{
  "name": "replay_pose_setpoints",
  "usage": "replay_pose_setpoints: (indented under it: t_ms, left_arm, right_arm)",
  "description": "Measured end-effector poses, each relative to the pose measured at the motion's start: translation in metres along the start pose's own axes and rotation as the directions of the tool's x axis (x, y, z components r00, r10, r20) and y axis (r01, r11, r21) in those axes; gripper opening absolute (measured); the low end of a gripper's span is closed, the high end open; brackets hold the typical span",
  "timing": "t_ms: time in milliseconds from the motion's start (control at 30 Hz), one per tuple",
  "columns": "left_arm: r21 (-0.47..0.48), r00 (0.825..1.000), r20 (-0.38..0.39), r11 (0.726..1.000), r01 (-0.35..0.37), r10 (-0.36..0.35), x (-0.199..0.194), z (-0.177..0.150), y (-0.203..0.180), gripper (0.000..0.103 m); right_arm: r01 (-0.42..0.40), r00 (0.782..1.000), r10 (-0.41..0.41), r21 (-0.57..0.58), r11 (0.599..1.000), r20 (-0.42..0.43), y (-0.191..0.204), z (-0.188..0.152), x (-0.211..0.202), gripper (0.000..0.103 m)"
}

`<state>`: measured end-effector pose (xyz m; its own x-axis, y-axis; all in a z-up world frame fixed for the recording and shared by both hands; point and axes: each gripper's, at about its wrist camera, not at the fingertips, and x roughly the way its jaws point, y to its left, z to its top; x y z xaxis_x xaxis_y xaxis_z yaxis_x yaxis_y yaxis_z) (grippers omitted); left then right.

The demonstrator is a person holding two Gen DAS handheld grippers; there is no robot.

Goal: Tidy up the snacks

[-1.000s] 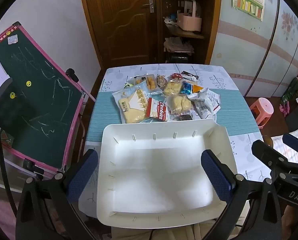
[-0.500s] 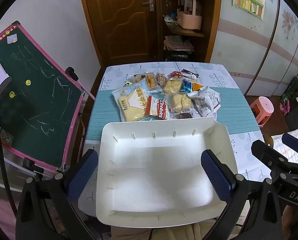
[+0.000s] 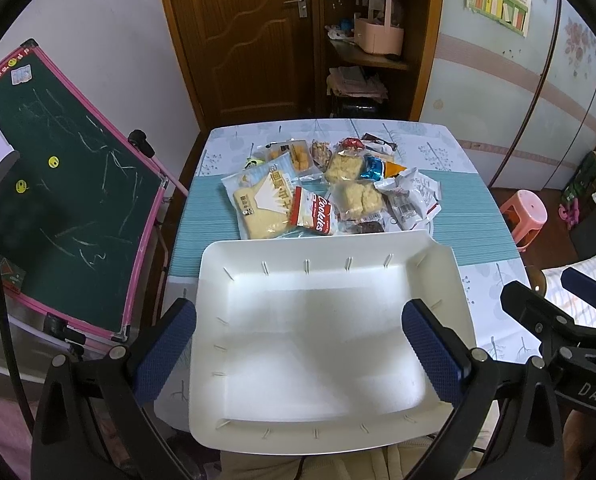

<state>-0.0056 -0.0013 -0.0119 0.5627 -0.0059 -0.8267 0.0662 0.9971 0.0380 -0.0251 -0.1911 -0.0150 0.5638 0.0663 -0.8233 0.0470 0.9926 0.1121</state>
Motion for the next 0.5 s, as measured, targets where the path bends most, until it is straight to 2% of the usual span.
replay_pose_setpoints:
  t_ms: [333,500]
  left_arm:
    - [0.013,0.999,0.032,1.0,-0.004,0.004,-0.004,-0.002,-0.003,0.102]
    - [0.025,0.998,0.055,1.0,-0.006,0.005,-0.012,0.012,-0.002,0.102]
  right_arm:
    - [0.005,1.0,-0.005,-0.018,1.0,0.007,0.001,0.003,0.0,0.102]
    - [0.029,0.999,-0.027,-0.044,0.999,0.028,0.001,0.01,-0.003,0.102]
